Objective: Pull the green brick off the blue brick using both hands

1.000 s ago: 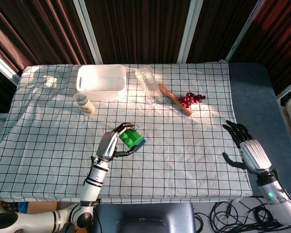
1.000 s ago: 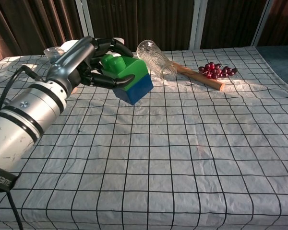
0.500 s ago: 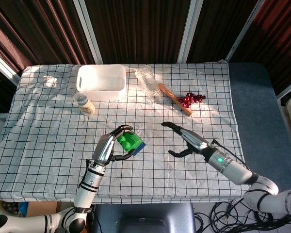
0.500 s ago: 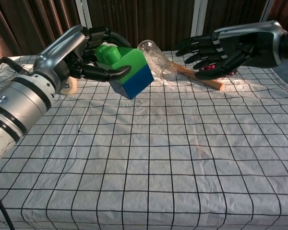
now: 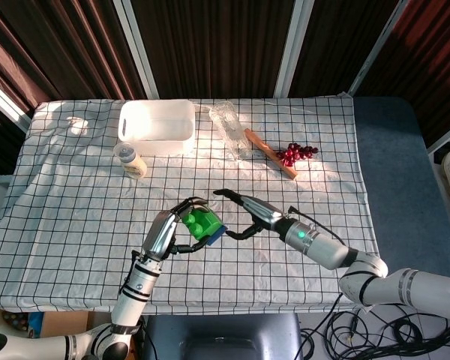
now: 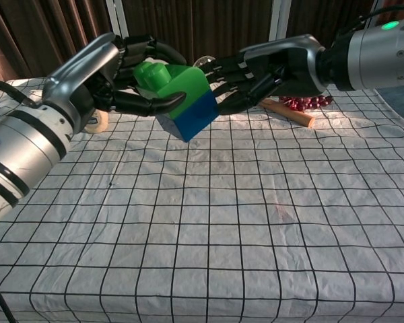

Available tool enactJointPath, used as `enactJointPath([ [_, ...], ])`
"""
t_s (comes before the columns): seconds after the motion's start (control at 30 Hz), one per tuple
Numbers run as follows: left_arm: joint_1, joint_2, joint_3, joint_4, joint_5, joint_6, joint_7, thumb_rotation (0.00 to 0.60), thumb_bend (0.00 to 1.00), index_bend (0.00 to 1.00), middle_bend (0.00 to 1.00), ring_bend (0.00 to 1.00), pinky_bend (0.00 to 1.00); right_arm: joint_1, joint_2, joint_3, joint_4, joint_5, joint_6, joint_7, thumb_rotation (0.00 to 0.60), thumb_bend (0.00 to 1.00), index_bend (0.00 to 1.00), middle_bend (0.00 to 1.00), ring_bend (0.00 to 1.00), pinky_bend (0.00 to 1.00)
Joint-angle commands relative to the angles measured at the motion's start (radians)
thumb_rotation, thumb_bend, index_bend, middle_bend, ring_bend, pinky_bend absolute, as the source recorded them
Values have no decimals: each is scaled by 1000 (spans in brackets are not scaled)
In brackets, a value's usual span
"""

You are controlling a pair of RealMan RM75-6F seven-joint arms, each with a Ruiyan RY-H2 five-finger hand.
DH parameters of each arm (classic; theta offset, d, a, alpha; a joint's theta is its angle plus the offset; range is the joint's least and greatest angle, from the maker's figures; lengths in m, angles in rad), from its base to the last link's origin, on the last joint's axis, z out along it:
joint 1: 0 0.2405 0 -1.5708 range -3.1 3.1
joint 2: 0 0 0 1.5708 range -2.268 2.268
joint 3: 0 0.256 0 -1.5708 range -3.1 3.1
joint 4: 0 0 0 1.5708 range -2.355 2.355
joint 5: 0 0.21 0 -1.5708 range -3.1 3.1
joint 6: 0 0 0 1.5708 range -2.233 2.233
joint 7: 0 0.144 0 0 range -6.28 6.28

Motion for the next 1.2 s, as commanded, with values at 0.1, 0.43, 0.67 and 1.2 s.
enactJointPath([
  [0.1, -7, -5, 1, 16, 21, 0, -25, 600, 873, 649, 726, 756, 1000, 22, -3, -2, -12, 5, -45, 36, 600, 281, 0, 0, 0, 0],
  [0.43, -26, -22, 22, 80, 104, 17, -97, 600, 875, 661, 741, 766, 1000, 38, -42, -2, -2, -30, -49, 108, 600, 270, 63, 121, 0, 0],
  [0.67, -35, -21, 36, 105, 126, 11, -151, 600, 876, 662, 744, 767, 1000, 42, -63, -23, 20, -75, -18, 140, 600, 270, 492, 419, 211, 5],
  [1.2, -34, 37, 13, 70, 133, 35, -190, 600, 885, 661, 750, 771, 1000, 37, -20, -61, 26, -81, 46, 87, 600, 318, 772, 618, 361, 71],
])
